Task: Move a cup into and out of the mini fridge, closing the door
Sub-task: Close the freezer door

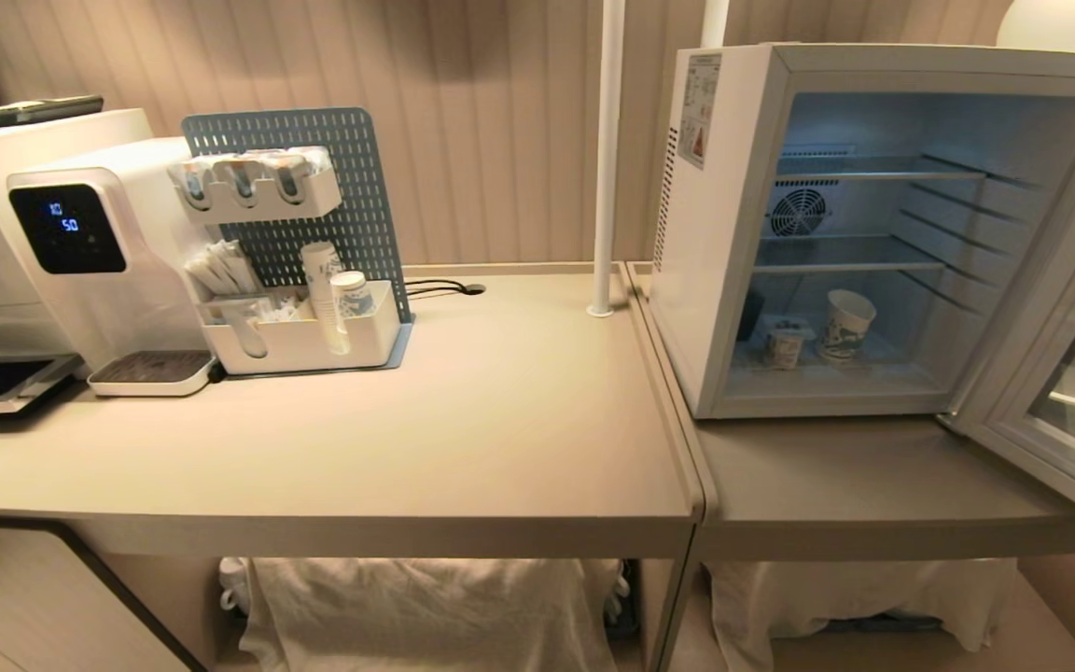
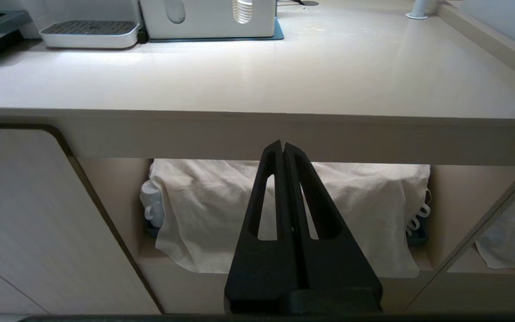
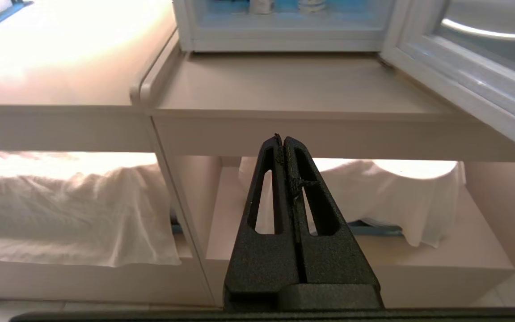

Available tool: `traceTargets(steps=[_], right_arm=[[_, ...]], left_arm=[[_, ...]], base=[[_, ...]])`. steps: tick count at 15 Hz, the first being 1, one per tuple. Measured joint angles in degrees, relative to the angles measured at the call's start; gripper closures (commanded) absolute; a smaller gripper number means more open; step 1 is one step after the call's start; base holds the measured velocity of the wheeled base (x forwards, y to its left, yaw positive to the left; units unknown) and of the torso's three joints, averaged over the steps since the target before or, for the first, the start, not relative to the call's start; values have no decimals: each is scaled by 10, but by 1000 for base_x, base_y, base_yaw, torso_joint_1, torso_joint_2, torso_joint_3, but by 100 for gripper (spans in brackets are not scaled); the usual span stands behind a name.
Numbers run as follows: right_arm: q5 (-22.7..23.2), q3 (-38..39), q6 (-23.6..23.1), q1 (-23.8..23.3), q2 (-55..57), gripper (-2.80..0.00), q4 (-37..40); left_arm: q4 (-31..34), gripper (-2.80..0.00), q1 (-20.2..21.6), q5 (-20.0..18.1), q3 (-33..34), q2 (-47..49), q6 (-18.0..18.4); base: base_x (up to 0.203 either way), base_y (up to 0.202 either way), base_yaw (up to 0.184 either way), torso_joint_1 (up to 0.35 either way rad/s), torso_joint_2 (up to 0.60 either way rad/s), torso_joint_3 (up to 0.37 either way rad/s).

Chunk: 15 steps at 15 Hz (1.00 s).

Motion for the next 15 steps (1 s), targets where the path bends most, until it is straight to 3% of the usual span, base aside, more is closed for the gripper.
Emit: traceTargets(steps=[15], right_arm=[[2, -3, -2, 0, 4, 0, 7]], left_arm=[[1, 0, 0, 0, 0, 0, 0]], base=[[0, -186, 0, 3, 3, 1]])
